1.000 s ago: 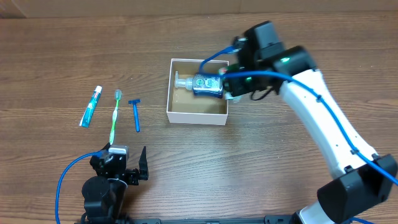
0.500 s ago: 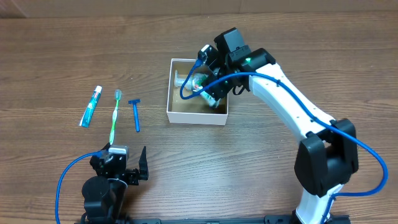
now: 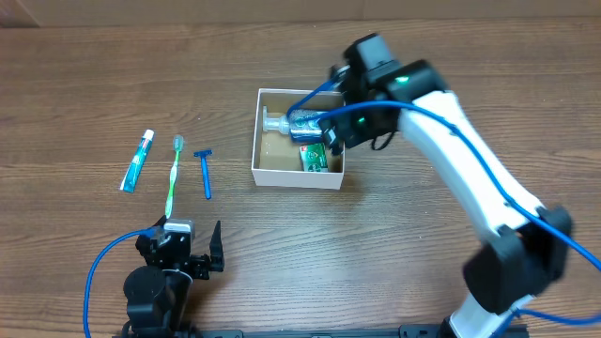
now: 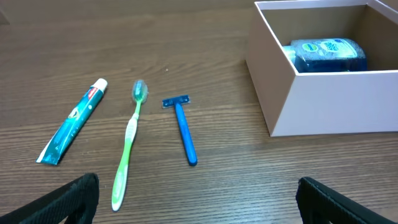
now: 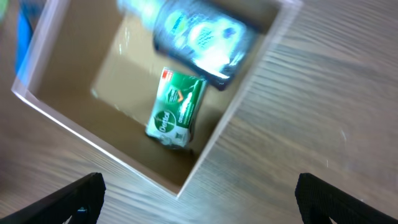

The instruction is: Pack container

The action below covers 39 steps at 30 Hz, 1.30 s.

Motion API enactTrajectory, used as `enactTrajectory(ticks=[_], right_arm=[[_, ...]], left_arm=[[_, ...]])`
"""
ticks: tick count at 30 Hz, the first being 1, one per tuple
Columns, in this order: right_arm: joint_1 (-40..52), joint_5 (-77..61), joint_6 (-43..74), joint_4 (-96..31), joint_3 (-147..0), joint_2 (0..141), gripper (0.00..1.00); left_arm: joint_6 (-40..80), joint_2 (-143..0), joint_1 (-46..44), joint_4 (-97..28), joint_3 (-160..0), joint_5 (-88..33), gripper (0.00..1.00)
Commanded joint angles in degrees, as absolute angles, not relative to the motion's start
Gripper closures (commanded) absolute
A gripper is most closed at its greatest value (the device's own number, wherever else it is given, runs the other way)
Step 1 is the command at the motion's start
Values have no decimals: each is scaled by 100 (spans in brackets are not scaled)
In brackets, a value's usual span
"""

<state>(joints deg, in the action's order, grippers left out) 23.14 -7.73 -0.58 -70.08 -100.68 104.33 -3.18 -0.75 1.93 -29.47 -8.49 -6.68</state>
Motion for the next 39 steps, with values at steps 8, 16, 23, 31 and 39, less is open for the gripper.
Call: enactTrajectory(ticks=[8, 16, 23, 31, 39], right_arm=[[777, -2220, 2908, -7306, -10278, 9900, 0], [447, -1782, 3004, -7533, -10276, 9900, 0], [447, -1653, 3004, -7531, -10276, 9900, 0], [447, -1653, 3004, -7531, -10276, 9900, 0], [447, -1653, 3004, -7531, -10276, 9900, 0]], left_arm=[[419, -25, 224, -1680, -860, -2228, 0], [899, -1343, 224, -1977, -1752, -1186, 0], [47, -4517, 235, -2853, -3896, -373, 0], [-495, -7666, 233, -4720, -7282, -134, 0], [-110, -8733, 694, -4847, -7693, 1238, 0]])
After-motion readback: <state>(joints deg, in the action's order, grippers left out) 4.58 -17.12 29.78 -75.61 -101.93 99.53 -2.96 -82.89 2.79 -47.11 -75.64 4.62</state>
